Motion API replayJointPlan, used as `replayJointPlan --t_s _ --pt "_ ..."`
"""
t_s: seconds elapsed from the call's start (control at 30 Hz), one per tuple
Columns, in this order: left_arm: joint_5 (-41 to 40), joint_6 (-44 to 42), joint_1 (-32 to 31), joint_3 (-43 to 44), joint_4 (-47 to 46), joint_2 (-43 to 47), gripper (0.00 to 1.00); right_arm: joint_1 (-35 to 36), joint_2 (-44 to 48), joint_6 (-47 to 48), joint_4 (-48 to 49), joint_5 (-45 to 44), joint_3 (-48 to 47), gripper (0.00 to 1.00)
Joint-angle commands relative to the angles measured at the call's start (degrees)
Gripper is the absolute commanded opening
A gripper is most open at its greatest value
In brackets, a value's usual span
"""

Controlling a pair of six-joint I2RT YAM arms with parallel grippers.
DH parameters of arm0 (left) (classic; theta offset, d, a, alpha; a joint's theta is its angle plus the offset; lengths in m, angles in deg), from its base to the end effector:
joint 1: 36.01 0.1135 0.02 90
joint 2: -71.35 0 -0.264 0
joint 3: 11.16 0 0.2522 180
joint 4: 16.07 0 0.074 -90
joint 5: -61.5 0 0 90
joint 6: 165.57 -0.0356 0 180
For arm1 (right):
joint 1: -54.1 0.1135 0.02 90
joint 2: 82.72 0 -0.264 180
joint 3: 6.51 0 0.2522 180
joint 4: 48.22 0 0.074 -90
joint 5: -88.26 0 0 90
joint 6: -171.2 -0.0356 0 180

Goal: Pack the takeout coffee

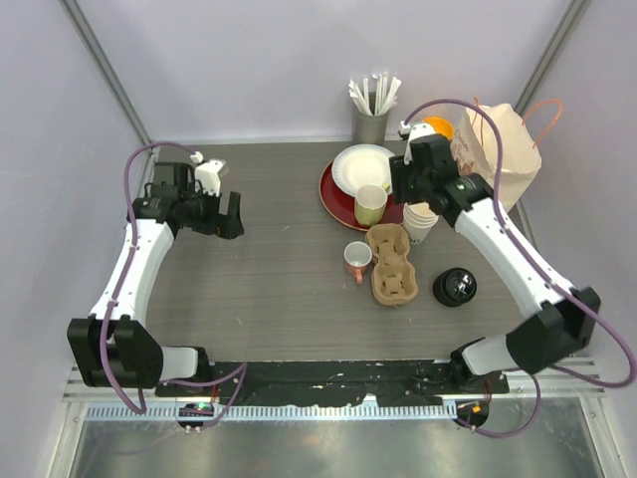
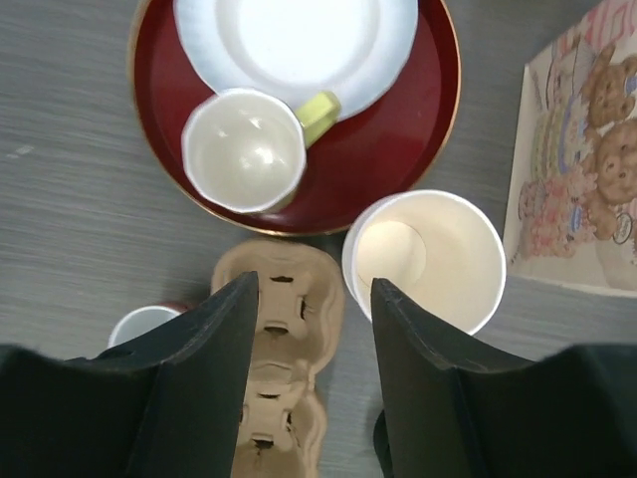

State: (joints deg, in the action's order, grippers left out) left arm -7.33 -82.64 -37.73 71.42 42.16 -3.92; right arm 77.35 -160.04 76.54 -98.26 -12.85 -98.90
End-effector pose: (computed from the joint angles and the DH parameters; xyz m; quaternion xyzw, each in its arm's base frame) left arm 0.2701 -0.0210 0.3177 0.1322 0.9189 -0.1576 0.3365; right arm 0.2736 0.1101 0.3742 -0.0984 0.8784 0.0276 0.4669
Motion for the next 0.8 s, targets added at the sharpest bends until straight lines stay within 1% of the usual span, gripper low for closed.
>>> replayJointPlan --t_s 0.0,0.1,0.27,0.37,0.47,0.6,0.67,0.77 --pt "0.63 -0.93 0.13 1.59 1.59 2.31 0.96 0.13 -5.91 1.85 -11.8 -4.54 -5.74 0.5" --pt "0.37 -1.1 0.13 1.41 1.5 2.23 0.95 0.22 -7.67 1.5 -11.1 -2.6 -6.18 0.5" --pt "-0.43 -0.14 0.13 1.49 0.53 1.44 0.95 0.13 -10.92 2.29 -12.07 -3.12 -6.8 0.51" --pt "-0.34 0.48 0.13 1.58 0.0 1.35 0.94 0.13 -12.06 2.73 -12.07 -4.52 -6.62 0.46" --pt "0.19 0.83 0.13 1.76 -0.08 1.35 0.94 0.13 -12.94 3.17 -11.54 -6.1 -6.62 0.45" --pt "0.01 1.44 0.13 1.67 -0.26 1.52 0.93 0.13 -14.09 4.31 -11.28 -7.78 -7.59 0.3" --pt "0.01 1.44 0.13 1.58 -0.35 1.79 0.93 0.05 -14.61 4.49 -11.19 -7.78 -8.2 0.27" --pt "-0.07 1.27 0.13 1.67 -0.26 1.96 0.93 0.13 -15.14 4.4 -11.28 -7.52 -8.73 0.21"
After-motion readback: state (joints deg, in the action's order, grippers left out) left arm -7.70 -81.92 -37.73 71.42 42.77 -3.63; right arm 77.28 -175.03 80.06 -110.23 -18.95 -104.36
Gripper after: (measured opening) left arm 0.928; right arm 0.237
